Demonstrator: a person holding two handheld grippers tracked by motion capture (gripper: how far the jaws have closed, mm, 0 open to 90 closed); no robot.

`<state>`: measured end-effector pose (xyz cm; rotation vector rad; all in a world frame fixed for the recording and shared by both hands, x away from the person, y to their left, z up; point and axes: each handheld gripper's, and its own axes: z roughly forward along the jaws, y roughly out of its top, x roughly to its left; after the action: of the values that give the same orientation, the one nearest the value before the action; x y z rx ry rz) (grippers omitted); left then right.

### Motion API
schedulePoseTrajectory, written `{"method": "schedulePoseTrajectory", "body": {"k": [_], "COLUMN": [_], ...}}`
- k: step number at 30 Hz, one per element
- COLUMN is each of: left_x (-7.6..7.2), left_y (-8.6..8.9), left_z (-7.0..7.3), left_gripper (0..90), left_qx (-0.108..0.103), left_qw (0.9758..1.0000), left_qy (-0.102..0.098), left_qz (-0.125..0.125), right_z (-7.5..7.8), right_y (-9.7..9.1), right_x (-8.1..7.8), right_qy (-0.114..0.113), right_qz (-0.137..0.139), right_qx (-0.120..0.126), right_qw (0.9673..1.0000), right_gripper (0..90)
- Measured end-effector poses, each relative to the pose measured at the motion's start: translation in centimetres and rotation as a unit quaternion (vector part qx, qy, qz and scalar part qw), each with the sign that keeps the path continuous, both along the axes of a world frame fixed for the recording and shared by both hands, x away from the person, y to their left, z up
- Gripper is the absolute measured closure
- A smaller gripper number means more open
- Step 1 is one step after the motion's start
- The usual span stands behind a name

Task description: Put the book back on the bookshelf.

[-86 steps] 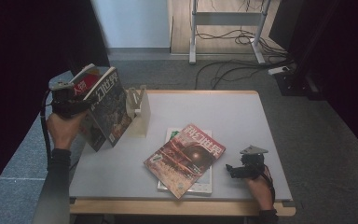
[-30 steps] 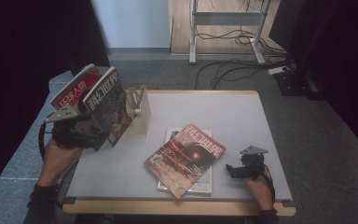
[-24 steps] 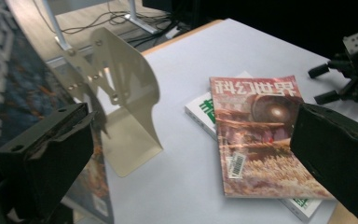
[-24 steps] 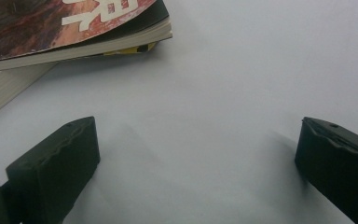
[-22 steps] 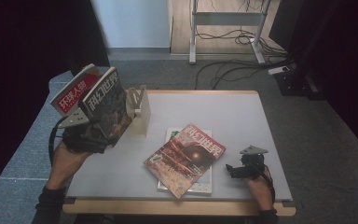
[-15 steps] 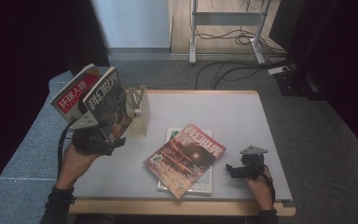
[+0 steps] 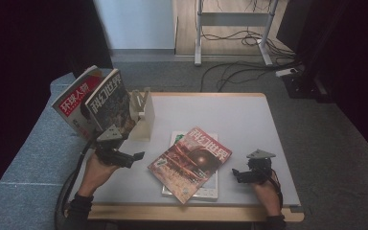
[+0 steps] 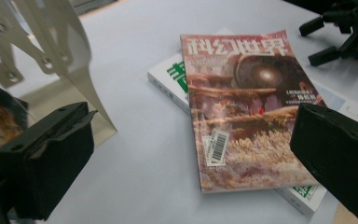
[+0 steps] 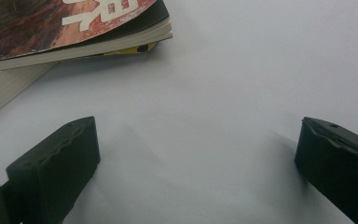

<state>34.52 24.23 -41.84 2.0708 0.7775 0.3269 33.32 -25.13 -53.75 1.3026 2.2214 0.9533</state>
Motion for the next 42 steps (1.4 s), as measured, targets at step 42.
{"method": "schedulePoseTrajectory", "body": {"k": [42], "left_x": [1.1], "left_y": [-4.3], "left_z": [-8.8], "left_gripper": [0.0], "left_qx": [0.043], "left_qw": [0.9974], "left_qy": [0.045], "left_qz": [-0.038], "right_z": [1.7], "right_y": [1.7], "right_x": [-1.2], "right_qy": [-0.026], "right_qz": [0.044], "right_qx": [0.024], "right_qw": [0.9984], "right_gripper": [4.3]}}
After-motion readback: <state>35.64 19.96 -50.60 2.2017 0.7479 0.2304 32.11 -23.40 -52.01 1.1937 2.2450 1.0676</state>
